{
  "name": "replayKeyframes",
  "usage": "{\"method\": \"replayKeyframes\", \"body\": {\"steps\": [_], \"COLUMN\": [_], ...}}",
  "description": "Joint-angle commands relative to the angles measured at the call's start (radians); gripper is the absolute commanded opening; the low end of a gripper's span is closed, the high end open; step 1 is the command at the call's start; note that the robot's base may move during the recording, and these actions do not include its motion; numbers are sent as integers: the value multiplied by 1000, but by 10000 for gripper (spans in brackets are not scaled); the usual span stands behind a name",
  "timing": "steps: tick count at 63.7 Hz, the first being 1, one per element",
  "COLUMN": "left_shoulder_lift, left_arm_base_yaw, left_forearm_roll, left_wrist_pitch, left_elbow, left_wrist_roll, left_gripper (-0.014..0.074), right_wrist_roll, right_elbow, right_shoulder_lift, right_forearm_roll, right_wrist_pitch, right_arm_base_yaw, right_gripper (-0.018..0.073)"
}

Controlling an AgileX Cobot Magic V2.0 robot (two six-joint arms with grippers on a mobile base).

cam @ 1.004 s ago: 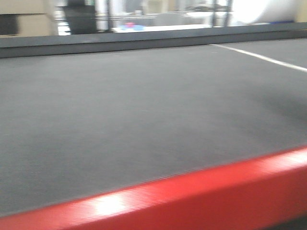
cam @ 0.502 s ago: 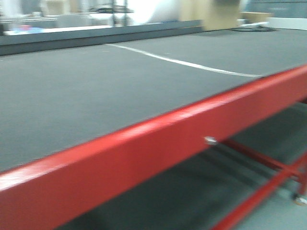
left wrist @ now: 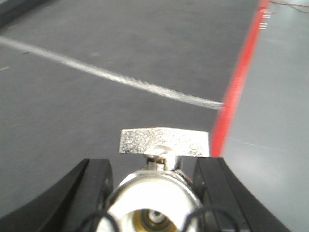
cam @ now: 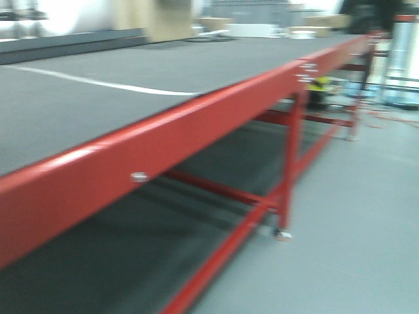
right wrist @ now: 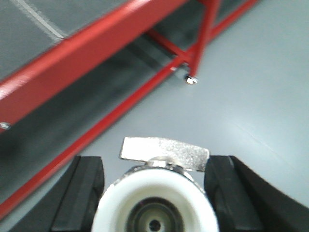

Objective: Place valve from conveyor to right shelf box
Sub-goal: 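Turn the base away from the conveyor holding both valves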

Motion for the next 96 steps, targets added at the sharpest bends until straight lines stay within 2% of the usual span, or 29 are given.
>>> {"method": "replayKeyframes", "body": {"steps": [1,96], "left_shoulder_lift": [-11,-11], "left_arm_base_yaw": [-6,-6], "left_forearm_roll": [-13,-13], "left_wrist_pitch": [-47,-47], "left_elbow": [-8,-8], "left_wrist_roll": [-3,-3], "left_gripper": [-111,-111], "right_wrist_roll": [-6,-6], "right_elbow": [-17,-17], "right_shoulder_lift": [-17,-17], "right_forearm_roll": [2,2], "right_wrist_pitch": [-54,-54], "right_arm_base_yaw": [-2,-2], "right_gripper": [-154,-154]}}
